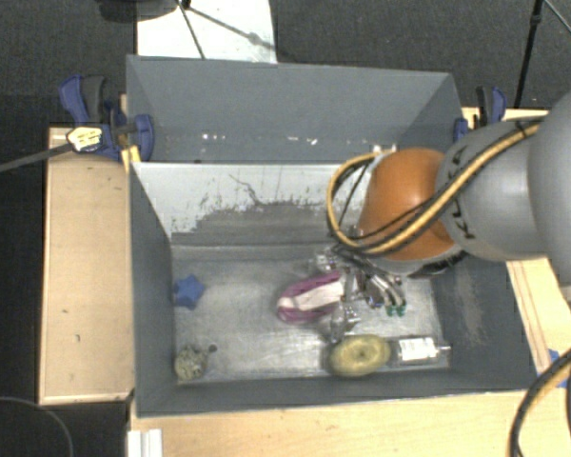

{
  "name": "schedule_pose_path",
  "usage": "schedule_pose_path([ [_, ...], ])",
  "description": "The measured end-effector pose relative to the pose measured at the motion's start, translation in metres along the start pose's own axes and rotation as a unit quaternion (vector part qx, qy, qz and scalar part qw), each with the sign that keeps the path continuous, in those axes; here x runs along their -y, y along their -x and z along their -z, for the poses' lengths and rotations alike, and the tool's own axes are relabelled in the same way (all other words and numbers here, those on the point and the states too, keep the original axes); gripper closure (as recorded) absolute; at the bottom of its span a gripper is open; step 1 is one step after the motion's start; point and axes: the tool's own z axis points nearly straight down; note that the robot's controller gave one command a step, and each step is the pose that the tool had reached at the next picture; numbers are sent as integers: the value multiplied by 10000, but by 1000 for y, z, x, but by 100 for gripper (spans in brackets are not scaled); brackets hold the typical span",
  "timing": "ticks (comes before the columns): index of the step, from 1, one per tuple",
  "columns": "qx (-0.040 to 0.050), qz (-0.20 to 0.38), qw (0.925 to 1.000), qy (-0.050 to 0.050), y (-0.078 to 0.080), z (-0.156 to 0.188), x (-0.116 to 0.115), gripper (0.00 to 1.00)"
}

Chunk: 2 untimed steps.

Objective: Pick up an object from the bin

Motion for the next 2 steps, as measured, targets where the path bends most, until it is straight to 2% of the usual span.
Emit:
schedule_pose_path([
  [1,-9,-20,10000,-13,0,1,5,100],
  [2,35,180,9998,-21,9,168,3,100],
])
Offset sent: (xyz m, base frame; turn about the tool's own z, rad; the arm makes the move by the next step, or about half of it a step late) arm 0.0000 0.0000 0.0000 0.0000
